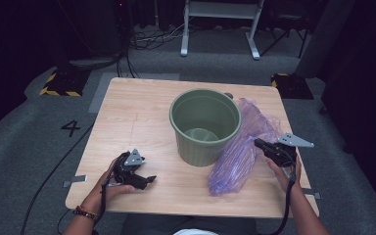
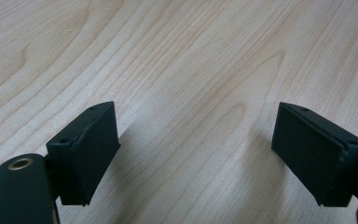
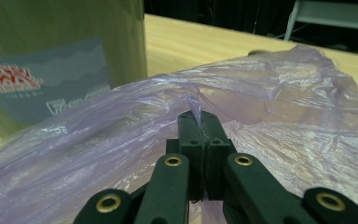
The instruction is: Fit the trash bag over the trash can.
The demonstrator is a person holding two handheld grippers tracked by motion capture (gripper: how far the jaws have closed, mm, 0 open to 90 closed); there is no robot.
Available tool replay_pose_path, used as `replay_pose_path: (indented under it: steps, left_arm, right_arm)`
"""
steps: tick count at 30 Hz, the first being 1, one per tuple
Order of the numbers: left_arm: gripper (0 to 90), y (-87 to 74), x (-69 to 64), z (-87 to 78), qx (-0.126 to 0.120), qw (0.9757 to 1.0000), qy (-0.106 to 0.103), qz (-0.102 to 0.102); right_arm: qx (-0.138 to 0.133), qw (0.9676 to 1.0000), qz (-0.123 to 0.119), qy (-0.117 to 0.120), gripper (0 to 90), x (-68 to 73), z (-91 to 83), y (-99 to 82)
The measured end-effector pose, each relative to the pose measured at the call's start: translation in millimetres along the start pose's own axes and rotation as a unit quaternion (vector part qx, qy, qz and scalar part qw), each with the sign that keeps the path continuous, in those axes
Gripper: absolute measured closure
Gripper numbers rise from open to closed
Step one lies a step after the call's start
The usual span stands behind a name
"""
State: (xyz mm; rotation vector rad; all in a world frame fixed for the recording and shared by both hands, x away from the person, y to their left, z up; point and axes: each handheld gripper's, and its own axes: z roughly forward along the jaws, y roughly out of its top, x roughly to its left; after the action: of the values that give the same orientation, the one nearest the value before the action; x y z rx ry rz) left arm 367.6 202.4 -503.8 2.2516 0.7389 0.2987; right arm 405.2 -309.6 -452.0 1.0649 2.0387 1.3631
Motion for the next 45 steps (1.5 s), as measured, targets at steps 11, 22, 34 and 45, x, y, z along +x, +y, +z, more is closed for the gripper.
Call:
replay_pose_path:
  steps: [11,22,34,45]
  left_arm:
    - [14.1,0.6,0.8,0.4,0.001,1.0,0.004,0.0]
    - [14.1,0.2,0.1,0.1,0.0,1.0,0.006,-0.004]
    - [13.0,3.1,1.2,3.1,0.001,1.0,0.004,-0.006]
    - [16.0,9.1,2.0,2.4,0.0,0.9998,-0.005,-0.022]
  right_arm:
    - [-0.026,0.9996,-0.007,0.001,90.0,-4.3,-10.8,18.2]
    - [-0.082,0.9963,-0.027,0.003,90.0,1.0,-35.2,60.4]
    - [-0.133,0.9895,-0.056,-0.002,90.0,10.7,-54.2,108.2]
    - [-0.169,0.9824,-0.079,0.009,90.0,20.9,-65.5,155.0]
